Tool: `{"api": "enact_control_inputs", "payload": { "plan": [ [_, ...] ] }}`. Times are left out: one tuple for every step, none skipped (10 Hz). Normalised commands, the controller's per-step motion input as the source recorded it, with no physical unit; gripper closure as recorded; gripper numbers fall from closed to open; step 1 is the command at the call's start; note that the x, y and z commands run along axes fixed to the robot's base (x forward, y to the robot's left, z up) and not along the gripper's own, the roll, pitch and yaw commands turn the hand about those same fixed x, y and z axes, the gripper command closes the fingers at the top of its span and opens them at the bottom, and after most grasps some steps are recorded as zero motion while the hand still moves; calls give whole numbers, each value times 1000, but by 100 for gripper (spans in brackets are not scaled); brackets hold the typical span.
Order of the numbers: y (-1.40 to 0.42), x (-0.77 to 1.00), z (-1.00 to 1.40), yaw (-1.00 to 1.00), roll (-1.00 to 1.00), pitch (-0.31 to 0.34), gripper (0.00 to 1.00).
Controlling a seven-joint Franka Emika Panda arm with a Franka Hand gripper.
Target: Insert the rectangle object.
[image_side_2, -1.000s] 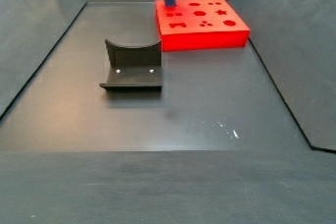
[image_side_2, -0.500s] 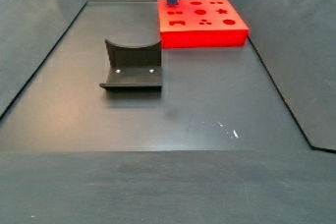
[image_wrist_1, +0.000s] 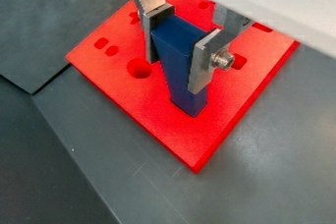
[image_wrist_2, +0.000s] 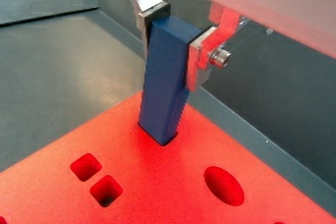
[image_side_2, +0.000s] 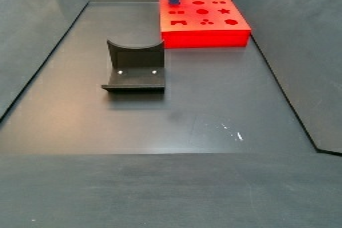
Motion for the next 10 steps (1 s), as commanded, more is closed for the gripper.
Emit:
{"api": "enact_control_inputs", "payload": {
  "plan": [
    [-211,214,-206,-443,-1,-34,100],
    [-254,471,-314,-309,0,-27,100],
    [-183,491,-386,-269,-13,-39,100],
    [0,77,0,-114,0,0,100],
    [-14,0,-14,0,0,0,100],
    [-260,331,-389,0,56,0,100],
    [-231,489,-580,0,141,0,100],
    [-86,100,-40,-63,0,0,100],
    [0,0,0,0,0,-4,100],
    [0,0,0,0,0,-33,100]
  ]
}}
